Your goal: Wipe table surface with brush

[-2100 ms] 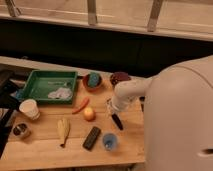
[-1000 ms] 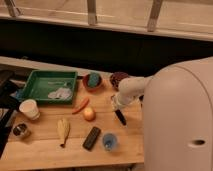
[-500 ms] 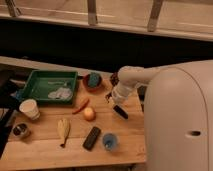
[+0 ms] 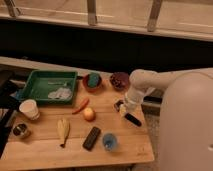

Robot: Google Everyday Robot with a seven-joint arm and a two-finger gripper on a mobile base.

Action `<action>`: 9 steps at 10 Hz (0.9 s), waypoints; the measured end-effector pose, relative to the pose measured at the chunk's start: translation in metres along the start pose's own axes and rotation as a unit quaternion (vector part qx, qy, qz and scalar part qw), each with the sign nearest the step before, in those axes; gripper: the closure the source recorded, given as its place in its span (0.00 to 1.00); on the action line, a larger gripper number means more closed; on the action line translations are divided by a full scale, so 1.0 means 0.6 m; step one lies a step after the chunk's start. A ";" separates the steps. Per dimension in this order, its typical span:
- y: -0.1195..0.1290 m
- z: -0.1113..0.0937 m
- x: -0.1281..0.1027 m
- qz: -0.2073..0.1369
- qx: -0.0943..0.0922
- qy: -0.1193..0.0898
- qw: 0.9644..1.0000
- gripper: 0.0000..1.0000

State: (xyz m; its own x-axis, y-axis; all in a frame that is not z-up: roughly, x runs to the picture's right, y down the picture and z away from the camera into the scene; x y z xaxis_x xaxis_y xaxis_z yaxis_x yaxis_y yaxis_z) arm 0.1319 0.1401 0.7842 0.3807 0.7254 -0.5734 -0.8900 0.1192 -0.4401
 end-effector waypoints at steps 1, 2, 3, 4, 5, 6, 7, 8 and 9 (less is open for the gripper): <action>-0.015 -0.009 0.008 0.014 0.008 -0.009 1.000 1.00; -0.028 -0.022 0.007 0.024 0.018 -0.024 0.999 1.00; -0.032 -0.032 -0.002 0.029 0.026 -0.037 0.999 1.00; -0.030 -0.039 -0.016 0.031 0.032 -0.048 0.998 1.00; -0.023 -0.040 -0.033 0.029 0.037 -0.054 0.997 1.00; -0.012 -0.040 -0.048 0.026 0.038 -0.058 0.997 1.00; 0.013 -0.031 -0.075 0.016 0.036 -0.060 0.997 1.00; 0.038 -0.019 -0.092 0.004 0.032 -0.059 0.998 1.00; 0.064 -0.005 -0.099 -0.009 0.023 -0.057 0.998 1.00</action>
State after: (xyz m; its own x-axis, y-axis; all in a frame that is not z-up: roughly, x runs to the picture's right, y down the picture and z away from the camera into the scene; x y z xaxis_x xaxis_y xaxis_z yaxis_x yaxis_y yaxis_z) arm 0.0756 0.1000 0.7992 0.3685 0.7952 -0.4815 -0.8946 0.1625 -0.4163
